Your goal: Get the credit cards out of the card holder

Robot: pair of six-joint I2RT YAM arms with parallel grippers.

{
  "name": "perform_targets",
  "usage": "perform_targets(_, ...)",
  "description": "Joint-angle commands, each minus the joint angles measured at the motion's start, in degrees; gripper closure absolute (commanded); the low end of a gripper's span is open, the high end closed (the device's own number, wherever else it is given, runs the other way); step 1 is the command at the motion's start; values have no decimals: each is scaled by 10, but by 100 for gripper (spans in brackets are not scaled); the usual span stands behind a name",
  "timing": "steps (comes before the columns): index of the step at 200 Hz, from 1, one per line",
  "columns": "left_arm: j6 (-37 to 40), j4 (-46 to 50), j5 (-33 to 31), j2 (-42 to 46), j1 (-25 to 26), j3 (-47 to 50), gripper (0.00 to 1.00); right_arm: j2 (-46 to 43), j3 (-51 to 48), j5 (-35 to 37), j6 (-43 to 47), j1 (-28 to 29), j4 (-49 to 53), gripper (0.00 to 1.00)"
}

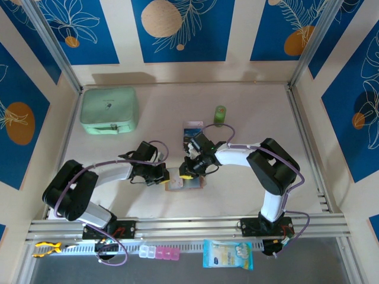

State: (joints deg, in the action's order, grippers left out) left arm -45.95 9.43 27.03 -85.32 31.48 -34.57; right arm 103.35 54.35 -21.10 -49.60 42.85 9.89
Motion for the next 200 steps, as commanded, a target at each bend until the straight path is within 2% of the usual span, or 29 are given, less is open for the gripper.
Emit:
perform_targets(1, 8, 31, -15, -20, -5, 3, 100, -1, -13, -31, -15, -3, -28, 86)
perform_targets(57, 8, 35, -18, -18, -5, 6, 100, -20, -32, -10, -6, -10, -24, 93)
perform_targets(117, 8, 37, -18, -15, -5, 13, 100, -53, -47, 5, 23, -30, 19, 93)
perform_targets(200, 6, 40, -16, -11, -5, 5, 100, -88, -17, 59, 64, -32, 124, 94)
